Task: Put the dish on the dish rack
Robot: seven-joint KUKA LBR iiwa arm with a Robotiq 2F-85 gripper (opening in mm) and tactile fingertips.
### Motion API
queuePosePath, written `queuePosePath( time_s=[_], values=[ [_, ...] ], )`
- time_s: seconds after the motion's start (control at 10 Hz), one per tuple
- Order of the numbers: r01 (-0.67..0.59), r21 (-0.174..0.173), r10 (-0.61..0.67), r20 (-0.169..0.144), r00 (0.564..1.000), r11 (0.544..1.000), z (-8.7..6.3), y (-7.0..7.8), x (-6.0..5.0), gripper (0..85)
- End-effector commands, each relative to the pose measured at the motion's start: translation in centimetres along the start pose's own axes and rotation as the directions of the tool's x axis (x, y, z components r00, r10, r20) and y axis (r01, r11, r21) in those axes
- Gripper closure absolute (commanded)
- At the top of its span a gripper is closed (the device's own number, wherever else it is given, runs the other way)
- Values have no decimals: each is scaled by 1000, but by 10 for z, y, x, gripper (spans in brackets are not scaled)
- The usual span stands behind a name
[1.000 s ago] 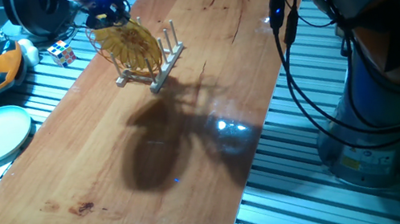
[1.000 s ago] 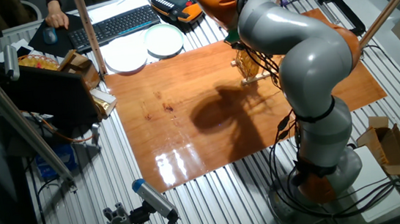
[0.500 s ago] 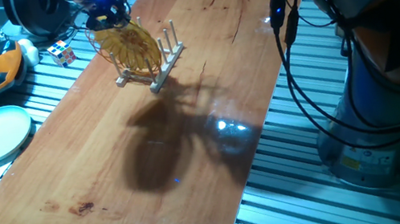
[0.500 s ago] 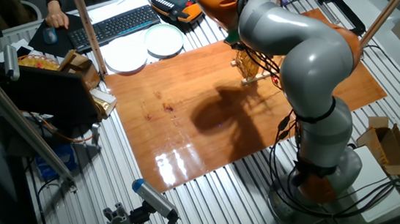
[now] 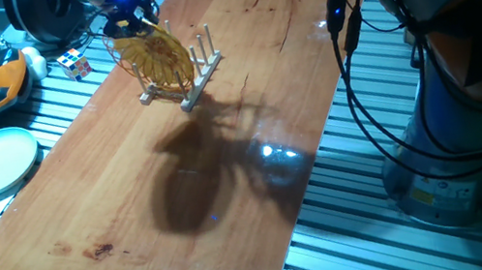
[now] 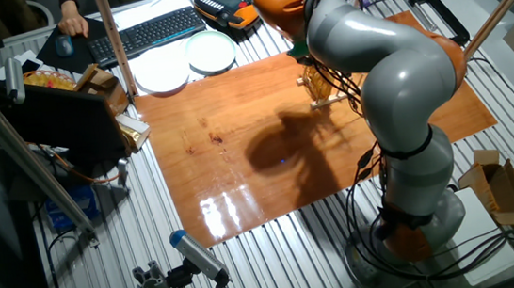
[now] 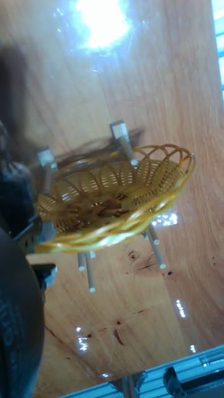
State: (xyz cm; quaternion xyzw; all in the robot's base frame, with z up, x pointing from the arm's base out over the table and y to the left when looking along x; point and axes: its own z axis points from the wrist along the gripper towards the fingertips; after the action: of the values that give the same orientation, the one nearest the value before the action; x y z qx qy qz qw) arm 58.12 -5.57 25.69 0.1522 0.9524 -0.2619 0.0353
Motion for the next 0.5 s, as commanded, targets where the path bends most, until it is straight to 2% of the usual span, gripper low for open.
queuePosePath(
  time_s=[0.0, 0.2, 0.4],
  values=[
    [-8, 0, 8, 7, 1000, 1000, 1, -1, 0, 383],
    [-23, 10, 23, 20, 1000, 1000, 0, -2, -2, 273],
    [-26, 5, 26, 20, 999, 1000, -1, -6, -5, 243]
  ],
)
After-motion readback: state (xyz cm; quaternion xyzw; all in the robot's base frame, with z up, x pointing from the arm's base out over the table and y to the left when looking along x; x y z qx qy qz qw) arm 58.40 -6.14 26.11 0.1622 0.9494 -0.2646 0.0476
